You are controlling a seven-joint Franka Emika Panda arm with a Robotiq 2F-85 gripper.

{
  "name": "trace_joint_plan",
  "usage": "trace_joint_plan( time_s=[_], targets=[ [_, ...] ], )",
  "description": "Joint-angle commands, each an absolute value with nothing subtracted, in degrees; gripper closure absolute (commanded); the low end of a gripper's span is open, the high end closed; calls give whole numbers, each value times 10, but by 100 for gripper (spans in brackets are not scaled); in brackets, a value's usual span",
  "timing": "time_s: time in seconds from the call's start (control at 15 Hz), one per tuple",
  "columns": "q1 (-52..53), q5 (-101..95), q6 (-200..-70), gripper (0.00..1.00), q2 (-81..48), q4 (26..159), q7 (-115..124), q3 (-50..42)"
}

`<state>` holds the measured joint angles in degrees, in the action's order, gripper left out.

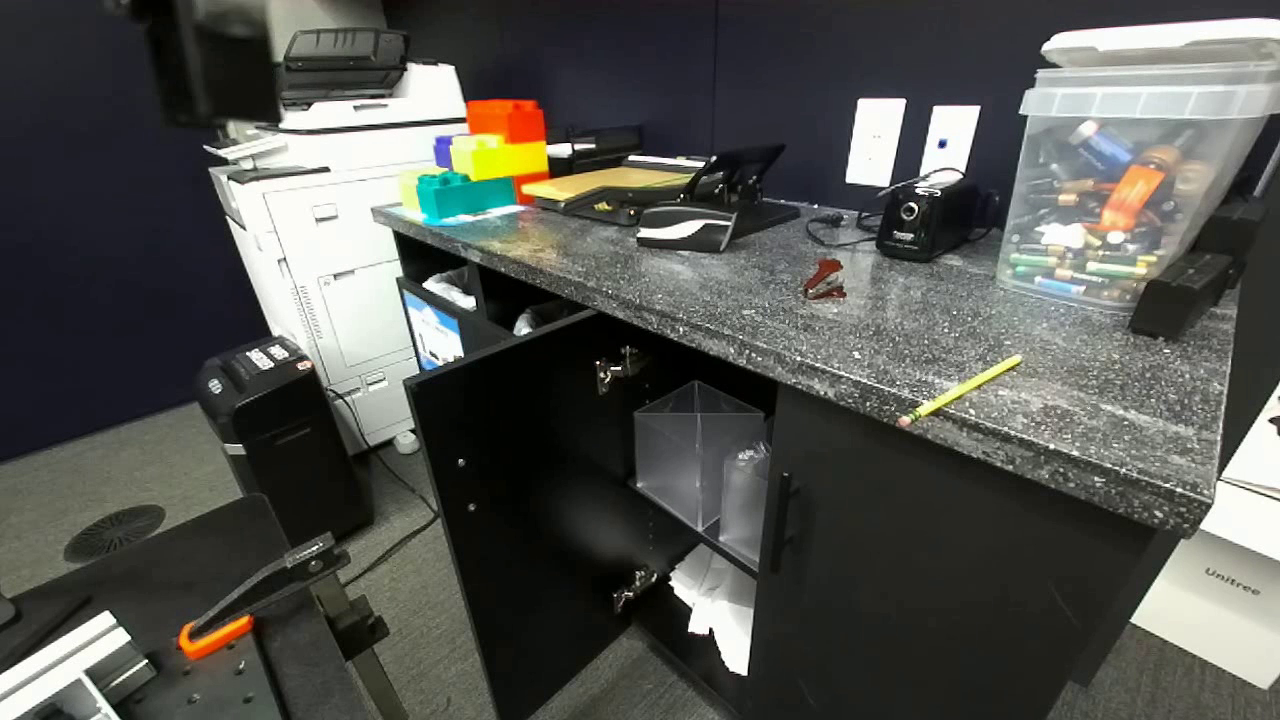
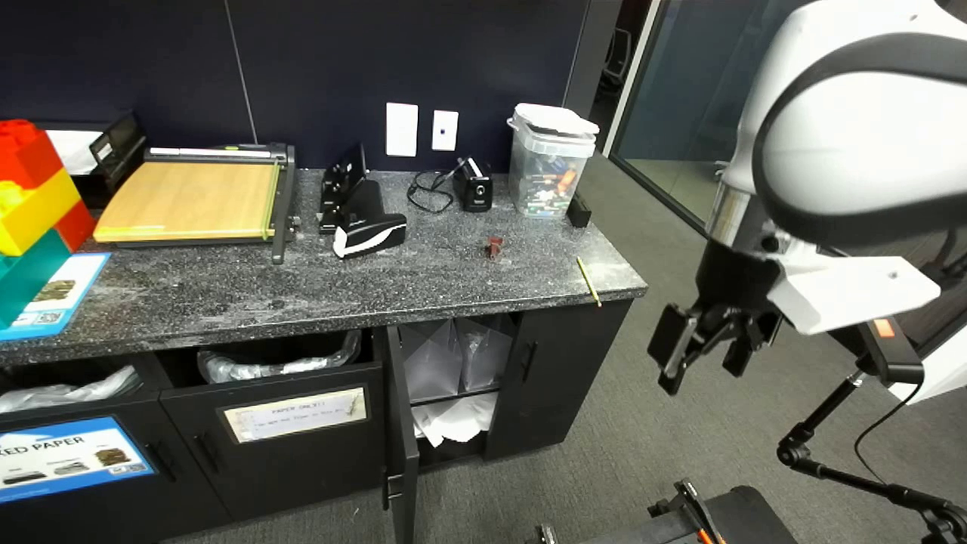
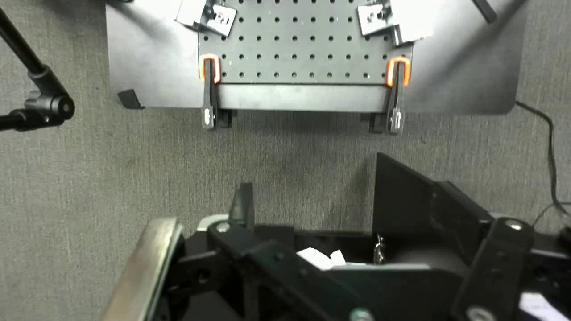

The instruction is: Move the pencil to the left

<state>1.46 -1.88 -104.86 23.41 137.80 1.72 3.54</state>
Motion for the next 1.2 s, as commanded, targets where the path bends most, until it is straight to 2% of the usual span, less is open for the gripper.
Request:
trace_joint_plan(
  time_s=[0.0, 1.13],
  targets=[
    [1, -1, -1024, 0, 122, 1231, 10, 7],
    [-32, 1, -995, 0, -349, 699, 44, -30]
  ],
)
